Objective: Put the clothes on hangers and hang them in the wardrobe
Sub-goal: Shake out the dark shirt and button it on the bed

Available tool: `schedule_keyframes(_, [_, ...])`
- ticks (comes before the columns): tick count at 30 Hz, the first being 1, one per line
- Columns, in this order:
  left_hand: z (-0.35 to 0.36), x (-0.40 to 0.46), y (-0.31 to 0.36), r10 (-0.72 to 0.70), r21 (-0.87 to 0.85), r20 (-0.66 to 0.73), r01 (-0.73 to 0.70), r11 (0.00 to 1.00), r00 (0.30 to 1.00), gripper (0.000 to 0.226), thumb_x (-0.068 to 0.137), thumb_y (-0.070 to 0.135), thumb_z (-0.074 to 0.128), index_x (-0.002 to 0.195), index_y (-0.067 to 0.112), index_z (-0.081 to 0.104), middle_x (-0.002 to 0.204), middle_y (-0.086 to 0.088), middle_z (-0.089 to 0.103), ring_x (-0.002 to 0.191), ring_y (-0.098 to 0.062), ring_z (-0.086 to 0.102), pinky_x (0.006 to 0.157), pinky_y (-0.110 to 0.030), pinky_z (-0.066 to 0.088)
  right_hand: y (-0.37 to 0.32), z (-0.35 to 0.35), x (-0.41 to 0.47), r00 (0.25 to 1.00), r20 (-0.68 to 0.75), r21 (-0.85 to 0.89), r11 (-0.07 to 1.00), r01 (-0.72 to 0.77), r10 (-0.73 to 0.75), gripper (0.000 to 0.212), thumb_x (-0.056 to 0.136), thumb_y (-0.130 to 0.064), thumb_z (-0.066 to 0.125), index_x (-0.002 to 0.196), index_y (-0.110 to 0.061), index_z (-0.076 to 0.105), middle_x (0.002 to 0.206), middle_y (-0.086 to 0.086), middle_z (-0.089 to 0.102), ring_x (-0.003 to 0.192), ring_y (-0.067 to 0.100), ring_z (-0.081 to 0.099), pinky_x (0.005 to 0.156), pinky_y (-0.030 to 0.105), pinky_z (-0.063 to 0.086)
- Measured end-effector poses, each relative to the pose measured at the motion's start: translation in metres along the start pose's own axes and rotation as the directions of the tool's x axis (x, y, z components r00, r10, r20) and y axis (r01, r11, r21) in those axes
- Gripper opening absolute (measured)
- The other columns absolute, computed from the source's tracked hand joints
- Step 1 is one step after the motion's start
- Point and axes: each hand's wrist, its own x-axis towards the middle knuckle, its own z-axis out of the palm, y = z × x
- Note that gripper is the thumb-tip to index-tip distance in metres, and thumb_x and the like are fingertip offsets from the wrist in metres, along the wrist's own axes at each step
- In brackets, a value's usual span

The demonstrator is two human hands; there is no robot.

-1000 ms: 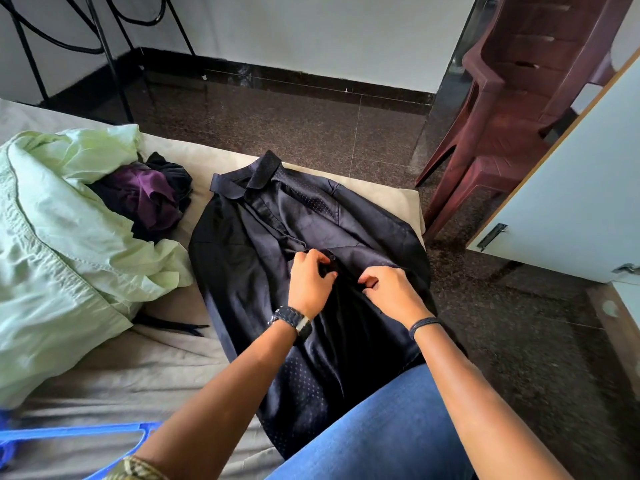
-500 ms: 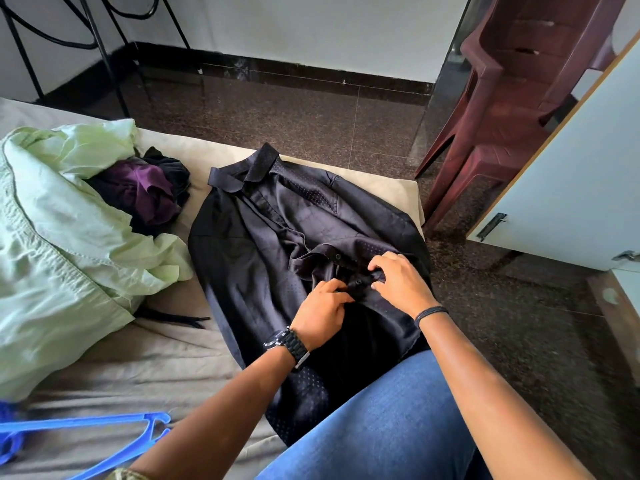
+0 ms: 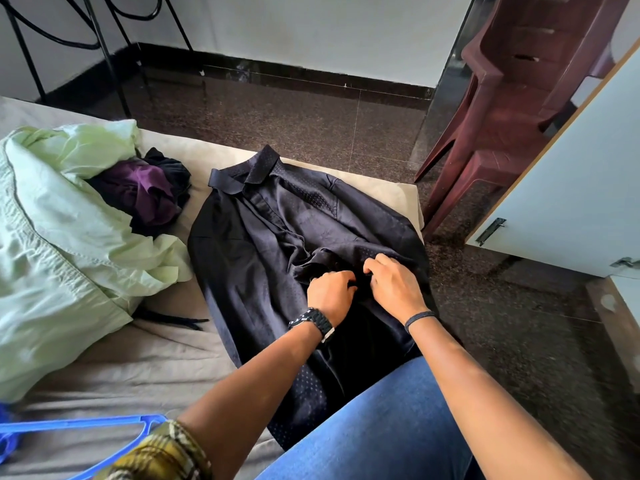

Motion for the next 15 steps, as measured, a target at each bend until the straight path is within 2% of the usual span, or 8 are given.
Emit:
schedule_keyframes(3, [0.005,-0.002,-0.003,0.037,0.042,0.0,-0.037,0.998,0.999,0.02,0.092,0.03,0.055,0.11,0.026,0.064,0.108,-0.002,0.061,0.099,-0.027,0.061,0.082,-0.034,0.041,0.005,-0.001,0.001,0.999,-0.019,0.04,0.999,-0.027,0.027,0.021,0.077,0.008,0.049,0.084,-0.011,0.055,0.09,0.007,0.053,0.072,0.033,0.055,0.056,0.034,0.031])
schedule_keyframes(6, [0.009,-0.004,-0.005,0.023,0.037,0.004,-0.023,0.999,1.0,0.02,0.091,0.03,0.057,0.109,0.026,0.065,0.106,-0.003,0.059,0.098,-0.029,0.061,0.083,-0.036,0.04,0.013,0.0,0.004,0.997,0.001,0.108,0.991,-0.075,0.075,0.024,0.079,0.011,0.047,0.082,-0.008,0.063,0.098,0.008,0.054,0.078,0.03,0.056,0.06,0.033,0.035])
schedule_keyframes(9, [0.012,-0.002,-0.004,-0.027,0.008,0.012,0.027,1.0,1.0,0.02,0.09,0.029,0.058,0.108,0.025,0.064,0.11,-0.002,0.059,0.104,-0.027,0.058,0.089,-0.039,0.038,0.013,-0.002,0.007,0.991,0.042,0.126,0.984,-0.128,0.124,0.022,0.088,0.001,0.049,0.097,-0.01,0.067,0.108,0.006,0.052,0.087,0.027,0.059,0.069,0.035,0.042])
schedule_keyframes(12, [0.012,-0.002,-0.004,-0.058,-0.035,0.03,0.059,0.998,0.998,0.018,0.088,0.029,0.059,0.105,0.024,0.065,0.111,-0.002,0.058,0.108,-0.025,0.056,0.093,-0.039,0.037,0.012,-0.005,0.007,0.991,0.067,0.143,0.982,-0.126,0.117,0.012,0.088,-0.017,0.061,0.1,-0.015,0.062,0.106,0.004,0.05,0.088,0.025,0.059,0.065,0.033,0.043])
schedule_keyframes(15, [0.013,-0.002,-0.003,-0.09,-0.068,0.039,0.092,0.993,0.995,0.017,0.087,0.029,0.06,0.102,0.024,0.066,0.109,-0.002,0.058,0.107,-0.025,0.055,0.093,-0.039,0.036,0.012,-0.003,0.006,0.992,0.111,0.029,0.997,-0.066,0.063,0.021,0.085,-0.03,0.068,0.101,-0.019,0.06,0.109,0.001,0.046,0.091,0.021,0.057,0.064,0.031,0.044])
